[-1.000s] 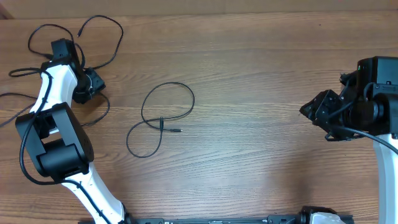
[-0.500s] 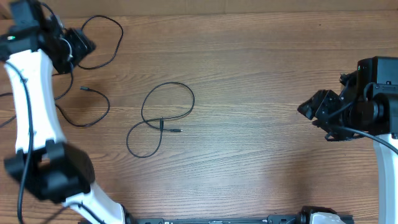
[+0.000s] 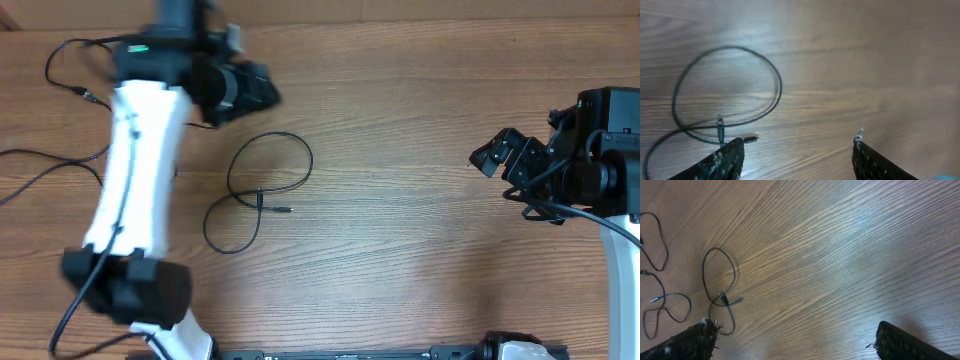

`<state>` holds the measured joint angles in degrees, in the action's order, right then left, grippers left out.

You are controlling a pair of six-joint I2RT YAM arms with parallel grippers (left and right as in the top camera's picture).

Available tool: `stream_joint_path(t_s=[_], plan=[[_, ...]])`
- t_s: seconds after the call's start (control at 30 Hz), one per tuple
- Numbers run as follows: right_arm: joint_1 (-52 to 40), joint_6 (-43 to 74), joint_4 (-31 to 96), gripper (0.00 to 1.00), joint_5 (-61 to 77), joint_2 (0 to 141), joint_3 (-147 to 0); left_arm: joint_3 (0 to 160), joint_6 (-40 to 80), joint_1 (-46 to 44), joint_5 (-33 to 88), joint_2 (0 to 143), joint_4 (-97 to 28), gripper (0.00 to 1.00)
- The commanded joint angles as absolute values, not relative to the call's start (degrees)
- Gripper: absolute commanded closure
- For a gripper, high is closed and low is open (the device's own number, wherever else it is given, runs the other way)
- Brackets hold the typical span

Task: Untangle cables

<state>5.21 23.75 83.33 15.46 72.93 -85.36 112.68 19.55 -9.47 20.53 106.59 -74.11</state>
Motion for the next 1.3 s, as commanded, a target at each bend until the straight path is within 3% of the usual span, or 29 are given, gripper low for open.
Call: stream_joint_path(t_s=[0.0,0.33,0.67,0.8,1.03,1.27], plan=[[5.39,23.49,83.05,0.00,15.46,72.77,-85.56,111.81,23.33,-16.23,6.59,111.39,-73.71,0.32],[5.39,23.49,83.74,0.00,2.17,72.77,-85.56,111.81,36.18,-25.19,3.99,126.13,-70.72,0.35],[5.39,23.51,83.85,0.00,0.49,72.77,-85.56,111.81,36.27,-25.74,-2.55,134.56,-66.70,0.37],[5.39,23.51,83.85,0.00,0.49,72.77,-85.56,111.81,36.18,-25.67,-5.65,134.72,-63.81,0.40],[5.39,23.51,83.88,0.00,0.49,72.77,-85.56,111.79,36.05,-25.69,-5.96,134.78,-62.81,0.56],[5.39,23.51,83.85,0.00,0.49,72.77,-85.56,111.68,36.03,-25.69,-6.50,134.91,-63.11,0.58]])
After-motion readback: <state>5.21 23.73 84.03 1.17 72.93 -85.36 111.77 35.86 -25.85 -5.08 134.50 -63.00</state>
